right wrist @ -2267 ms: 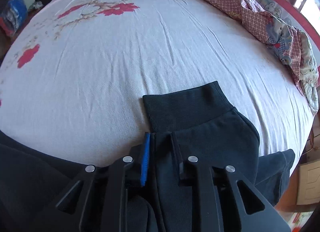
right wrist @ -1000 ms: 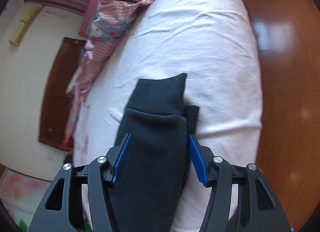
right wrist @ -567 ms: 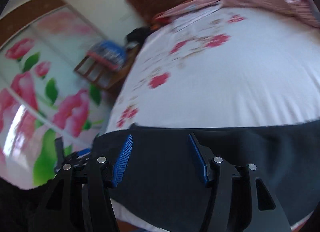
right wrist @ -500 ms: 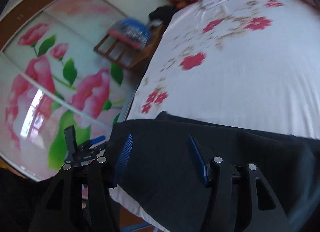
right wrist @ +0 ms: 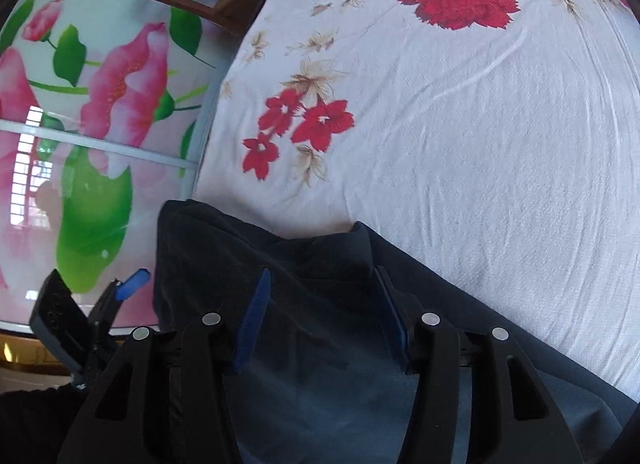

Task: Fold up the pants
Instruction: 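Grasp the pants edge with the right tool while the left tool presses the pants flat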

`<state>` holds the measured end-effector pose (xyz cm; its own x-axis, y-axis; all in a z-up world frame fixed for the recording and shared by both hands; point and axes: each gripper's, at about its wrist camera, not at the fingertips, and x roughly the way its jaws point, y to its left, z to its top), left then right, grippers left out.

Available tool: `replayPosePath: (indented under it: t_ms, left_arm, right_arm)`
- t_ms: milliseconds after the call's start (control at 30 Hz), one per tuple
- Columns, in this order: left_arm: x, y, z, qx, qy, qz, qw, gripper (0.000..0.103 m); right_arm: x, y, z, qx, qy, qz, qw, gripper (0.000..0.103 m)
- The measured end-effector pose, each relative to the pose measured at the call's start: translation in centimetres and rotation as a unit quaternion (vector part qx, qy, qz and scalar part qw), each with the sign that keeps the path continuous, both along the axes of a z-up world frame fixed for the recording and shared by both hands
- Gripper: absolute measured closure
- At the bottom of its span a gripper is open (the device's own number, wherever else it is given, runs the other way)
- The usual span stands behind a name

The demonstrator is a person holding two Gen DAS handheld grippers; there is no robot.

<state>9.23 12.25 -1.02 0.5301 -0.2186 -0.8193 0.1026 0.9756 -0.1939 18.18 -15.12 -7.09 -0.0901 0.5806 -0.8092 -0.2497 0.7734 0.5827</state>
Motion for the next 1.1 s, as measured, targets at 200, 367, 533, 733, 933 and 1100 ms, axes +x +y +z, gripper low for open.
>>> replayPosePath:
  t_ms: [200,367,533,733,933,1100]
  left_arm:
    - [0.5,0.4,-0.7,-0.016,0.015,0.011,0.9997,0.006]
    - [0.3,1.5,-0.7,-0.014,0.015,0.029,0.9994,0.006]
    - [0.5,1.8,-2.2,-0.001,0.030,0.048,0.9984,0.005]
    - [0.2,1.1,-3.4,0.048,0.029,0.039,0.9977,0.005]
    - [0.2,1.1,-3.2,0.049,0.022,0.032,0.9980,0.005]
    - [0.0,1.2,-3.1,0.047,0.024,0.031,0.9981,0.005]
  right_arm:
    - [0.1,1.0,-0.3,-0.029,-0.029,0.026,0.999,0.088]
    - [1.1,1.6,3.8,-0.003,-0.088,0.029,0.996,0.091]
    - [4.3,2.0,6.8,0.047,-0.157,-0.021,0.986,0.103]
    - [4.0,3.3,4.8,-0.007,-0.116,0.007,0.993,0.103]
    - [3.1,0.0,0.9,-0.006,-0.025,-0.043,0.999,0.086]
    - [3.4,1.2,0.7,0.035,0.005,-0.028,0.999,0.082]
